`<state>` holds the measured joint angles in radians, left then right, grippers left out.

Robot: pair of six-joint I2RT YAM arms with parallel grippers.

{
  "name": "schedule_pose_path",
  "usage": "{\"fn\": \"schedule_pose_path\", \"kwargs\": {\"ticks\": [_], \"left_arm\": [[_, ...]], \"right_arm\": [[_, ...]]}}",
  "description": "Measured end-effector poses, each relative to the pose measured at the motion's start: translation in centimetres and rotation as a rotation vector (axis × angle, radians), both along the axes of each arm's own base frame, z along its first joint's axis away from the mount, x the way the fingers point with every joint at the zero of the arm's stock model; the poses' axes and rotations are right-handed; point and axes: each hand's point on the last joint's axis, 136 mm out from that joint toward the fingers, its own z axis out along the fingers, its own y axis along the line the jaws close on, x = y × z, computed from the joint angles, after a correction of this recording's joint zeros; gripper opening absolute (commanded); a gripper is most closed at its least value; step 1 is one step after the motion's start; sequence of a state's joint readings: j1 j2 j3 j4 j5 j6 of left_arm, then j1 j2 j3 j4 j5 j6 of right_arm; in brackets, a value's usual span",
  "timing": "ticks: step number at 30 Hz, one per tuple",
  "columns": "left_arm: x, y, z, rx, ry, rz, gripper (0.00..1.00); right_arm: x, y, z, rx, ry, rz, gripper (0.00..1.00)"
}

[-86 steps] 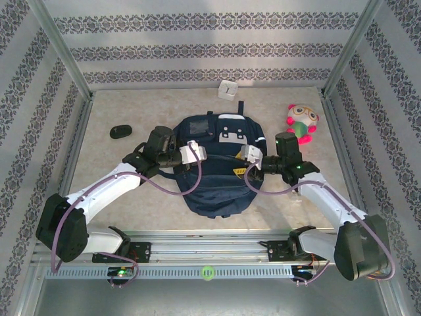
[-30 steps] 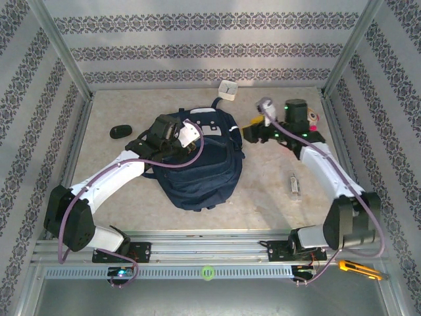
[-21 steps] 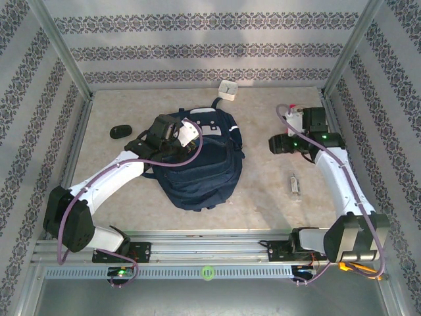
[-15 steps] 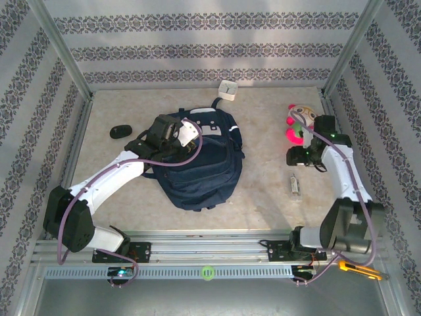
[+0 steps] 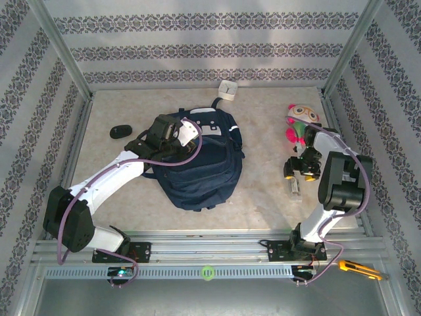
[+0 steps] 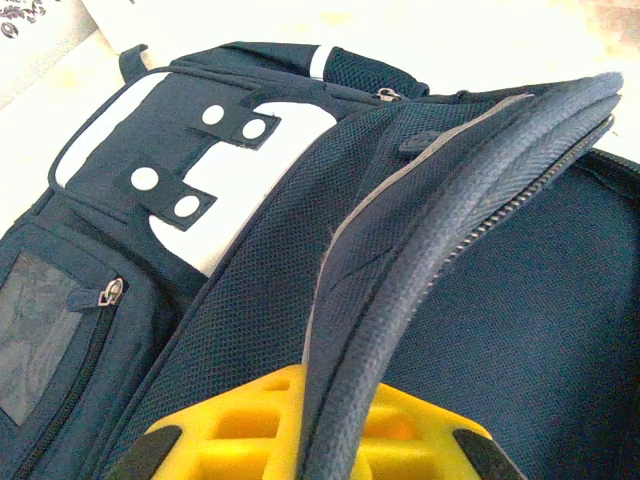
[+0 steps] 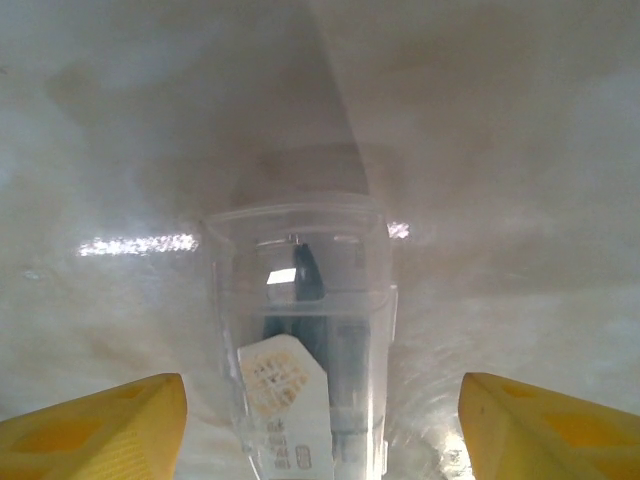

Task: Pack books, pencil case, and school supplies into a backpack

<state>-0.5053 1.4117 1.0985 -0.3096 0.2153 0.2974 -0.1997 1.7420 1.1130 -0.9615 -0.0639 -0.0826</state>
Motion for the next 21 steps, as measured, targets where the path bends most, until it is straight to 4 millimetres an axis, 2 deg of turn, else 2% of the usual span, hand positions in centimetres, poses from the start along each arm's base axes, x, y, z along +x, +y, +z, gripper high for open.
{"fn": "schedule_pose_path", "kwargs": {"ticks": [9, 15, 21], "left_arm": [[0.0, 0.0, 0.0, -0.003, 0.003, 0.007, 0.0], [0.0, 0.1, 0.2, -0.003, -0.005, 0.01, 0.0], [0.0, 0.2, 0.6, -0.006, -0.014, 0.013, 0.0]], "right_arm": [[-0.2, 1.2, -1.8, 0.002, 0.064, 0.05, 0.65], [-0.1, 1.0, -2.1, -0.011, 0.088, 0.061, 0.4], [-0.1, 0.9, -2.0, -0.014, 0.098, 0.058, 0.37]]}}
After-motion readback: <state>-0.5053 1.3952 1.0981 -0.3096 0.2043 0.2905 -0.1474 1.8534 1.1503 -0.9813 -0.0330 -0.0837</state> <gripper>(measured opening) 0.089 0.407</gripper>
